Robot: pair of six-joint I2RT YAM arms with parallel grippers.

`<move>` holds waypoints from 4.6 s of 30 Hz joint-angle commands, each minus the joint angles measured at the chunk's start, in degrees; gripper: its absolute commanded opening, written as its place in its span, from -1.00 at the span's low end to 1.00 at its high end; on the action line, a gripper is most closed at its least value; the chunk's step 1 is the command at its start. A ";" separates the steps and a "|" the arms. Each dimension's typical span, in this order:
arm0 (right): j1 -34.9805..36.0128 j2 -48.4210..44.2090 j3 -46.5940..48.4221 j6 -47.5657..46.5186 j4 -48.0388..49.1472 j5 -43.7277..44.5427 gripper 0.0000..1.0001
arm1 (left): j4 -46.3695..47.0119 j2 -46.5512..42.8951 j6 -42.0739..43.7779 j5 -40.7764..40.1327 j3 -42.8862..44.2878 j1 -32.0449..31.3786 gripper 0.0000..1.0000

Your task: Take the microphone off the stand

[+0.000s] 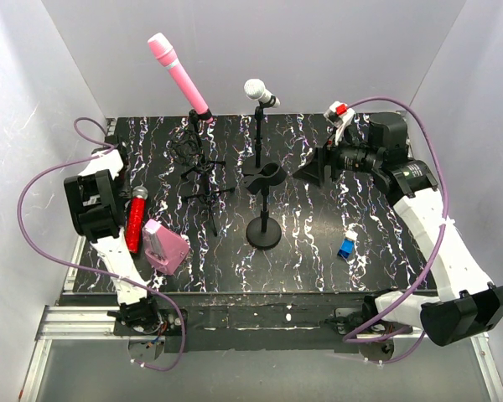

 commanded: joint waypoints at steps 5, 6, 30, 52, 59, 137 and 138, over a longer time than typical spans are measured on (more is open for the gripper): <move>0.24 0.53 3.10 -3.46 -0.78 1.19 0.59 | 0.99 2.67 -1.89 3.42 -0.02 0.50 -0.36; 0.24 0.44 2.84 -3.55 -0.69 1.19 0.59 | 0.99 2.58 -1.98 4.04 -0.29 0.50 -0.21; 0.33 0.36 -0.85 -2.05 3.53 1.10 0.59 | -4.10 -4.71 -5.49 34.25 -4.33 0.68 0.47; 0.24 -2.63 -3.84 -4.51 2.57 2.16 0.59 | -8.32 -21.92 -6.20 37.88 -5.22 0.59 0.56; 0.24 -5.79 -8.32 -4.70 0.37 1.54 0.59 | -12.36 -38.61 1.60 44.27 -0.66 0.59 0.61; 12.38 8.88 -29.16 20.45 66.84 0.48 -0.87 | -12.82 -36.69 12.02 45.79 13.98 -36.76 0.57; 12.03 8.36 -28.55 20.36 64.38 1.01 -0.93 | -10.37 -38.27 10.08 46.75 11.08 -36.68 0.57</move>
